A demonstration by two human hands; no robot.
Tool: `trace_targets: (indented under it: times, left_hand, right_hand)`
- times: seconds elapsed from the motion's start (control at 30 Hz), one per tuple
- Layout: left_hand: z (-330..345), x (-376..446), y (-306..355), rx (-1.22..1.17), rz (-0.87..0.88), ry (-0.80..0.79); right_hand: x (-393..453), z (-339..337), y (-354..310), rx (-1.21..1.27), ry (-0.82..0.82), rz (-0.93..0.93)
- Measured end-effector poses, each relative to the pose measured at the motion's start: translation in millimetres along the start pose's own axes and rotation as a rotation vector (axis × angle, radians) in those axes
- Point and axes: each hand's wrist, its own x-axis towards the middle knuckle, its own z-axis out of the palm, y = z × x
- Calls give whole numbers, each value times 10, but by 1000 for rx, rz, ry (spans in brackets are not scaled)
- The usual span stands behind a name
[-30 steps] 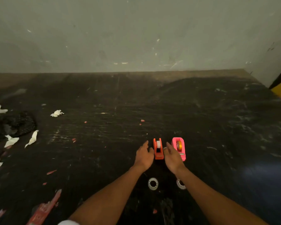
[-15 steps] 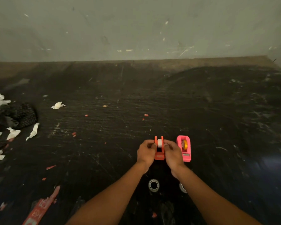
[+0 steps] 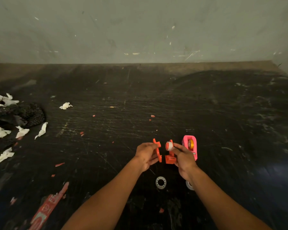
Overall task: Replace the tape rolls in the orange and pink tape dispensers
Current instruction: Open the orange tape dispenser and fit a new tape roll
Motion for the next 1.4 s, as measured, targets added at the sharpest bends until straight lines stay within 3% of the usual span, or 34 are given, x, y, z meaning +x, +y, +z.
trace_targets:
  times: [0.2,0.33,0.53,0.6,0.7,0.77,1.17,1.4]
  left_hand:
    - [-173,205,-161,581,321,199]
    - [-166,306,-204,867,372,225]
    - [-179,285,-170,1067,426,290]
    - [-167,229,-126,1003,487,262]
    - [-75,93,-30,670,380,-41]
    - [-49,41,19,597,333,-131]
    - [-111,-20,22,321,219,-116]
    - [-20,-5,-1,172,164,-98]
  right_hand:
    - [-76,-40,6,-39,3,-13]
    - [-79,-65,31,-80,7,-30]
    - [-54,-114,49,-98,-7,-24]
    - [-55,-123,45,-94,-23,-37]
    - [-64,-102,54,-121,-80,-71]
    - [-68,-71,59,-160,-105,-99]
    - [-73,-40,8,-97,-201,-67]
    - [-85,-52,-24,-41,-166,-64]
